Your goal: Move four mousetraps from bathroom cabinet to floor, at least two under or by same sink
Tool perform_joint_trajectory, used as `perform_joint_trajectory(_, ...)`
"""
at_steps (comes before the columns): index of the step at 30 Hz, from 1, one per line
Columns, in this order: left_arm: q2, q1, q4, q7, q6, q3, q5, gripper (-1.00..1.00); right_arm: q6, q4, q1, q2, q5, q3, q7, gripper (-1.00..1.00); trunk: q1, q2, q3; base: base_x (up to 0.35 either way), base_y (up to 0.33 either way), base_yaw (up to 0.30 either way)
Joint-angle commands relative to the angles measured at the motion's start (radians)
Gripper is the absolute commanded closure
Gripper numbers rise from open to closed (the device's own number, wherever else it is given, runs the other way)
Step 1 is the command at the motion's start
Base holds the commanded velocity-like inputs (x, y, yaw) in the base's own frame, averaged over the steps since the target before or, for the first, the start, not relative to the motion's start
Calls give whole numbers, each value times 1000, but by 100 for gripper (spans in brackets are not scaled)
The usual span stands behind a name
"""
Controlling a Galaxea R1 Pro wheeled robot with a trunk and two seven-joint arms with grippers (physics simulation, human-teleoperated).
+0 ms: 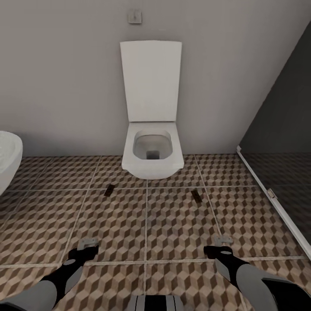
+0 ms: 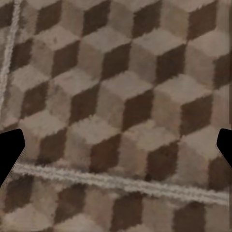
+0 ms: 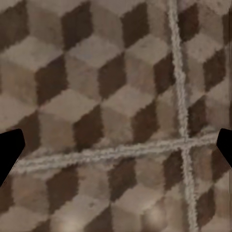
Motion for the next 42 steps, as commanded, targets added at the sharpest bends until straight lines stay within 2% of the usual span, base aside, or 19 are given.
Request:
perform_joint_trajectory(1, 0, 0, 0, 5, -3, -9, 7, -100, -4, 2, -1, 0, 10, -9, -3, -100, -1, 0, 3, 0, 0, 0)
perform_joint_trajectory(42, 1, 0, 6, -2, -3, -6, 13, -100, -1, 4, -1, 1, 11, -6, -7, -100, -19, 10, 162, 0, 0, 0)
